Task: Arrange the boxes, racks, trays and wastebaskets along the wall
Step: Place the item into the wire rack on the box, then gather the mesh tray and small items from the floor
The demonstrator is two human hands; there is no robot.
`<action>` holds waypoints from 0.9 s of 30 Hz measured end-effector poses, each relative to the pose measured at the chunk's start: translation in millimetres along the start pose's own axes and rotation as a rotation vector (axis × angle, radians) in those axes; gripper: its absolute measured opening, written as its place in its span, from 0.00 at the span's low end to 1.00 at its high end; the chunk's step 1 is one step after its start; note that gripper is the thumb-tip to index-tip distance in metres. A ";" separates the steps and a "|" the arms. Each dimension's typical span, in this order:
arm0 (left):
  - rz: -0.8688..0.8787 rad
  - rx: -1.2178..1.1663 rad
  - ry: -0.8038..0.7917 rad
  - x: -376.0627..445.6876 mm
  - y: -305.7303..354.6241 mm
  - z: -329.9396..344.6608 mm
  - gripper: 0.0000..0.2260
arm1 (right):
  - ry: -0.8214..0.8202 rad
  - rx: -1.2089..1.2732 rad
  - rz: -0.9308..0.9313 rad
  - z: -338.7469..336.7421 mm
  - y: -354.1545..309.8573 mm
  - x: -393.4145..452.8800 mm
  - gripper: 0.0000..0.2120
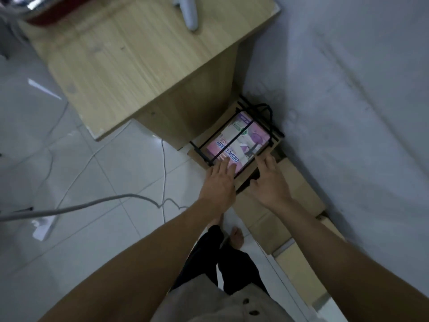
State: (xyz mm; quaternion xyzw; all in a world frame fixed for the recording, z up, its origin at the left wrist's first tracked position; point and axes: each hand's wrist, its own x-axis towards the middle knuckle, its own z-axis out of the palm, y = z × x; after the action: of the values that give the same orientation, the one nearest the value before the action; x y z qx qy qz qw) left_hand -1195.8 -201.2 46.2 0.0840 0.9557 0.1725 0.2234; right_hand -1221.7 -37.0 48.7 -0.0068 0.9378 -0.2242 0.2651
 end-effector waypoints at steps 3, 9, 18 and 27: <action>0.095 0.038 -0.034 -12.9 27.5 -1.1 0.29 | 0.031 0.075 0.125 -12.6 9.9 -41.7 0.32; 0.297 0.113 -0.117 -38.0 87.5 -2.6 0.24 | 0.103 0.217 0.290 -17.3 43.4 -133.0 0.30; 0.608 0.298 -0.279 -107.1 184.4 30.5 0.25 | 0.286 0.473 0.615 14.4 87.1 -298.8 0.27; 0.956 0.391 -0.421 -227.5 278.6 102.0 0.28 | 0.528 0.675 0.882 74.5 115.6 -478.0 0.26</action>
State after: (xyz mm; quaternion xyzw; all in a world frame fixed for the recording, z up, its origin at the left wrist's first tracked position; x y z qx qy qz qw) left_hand -924.5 32.6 153.4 0.5809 0.7601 0.0535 0.2863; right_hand -761.5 98.8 179.4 0.5219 0.7635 -0.3721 0.0791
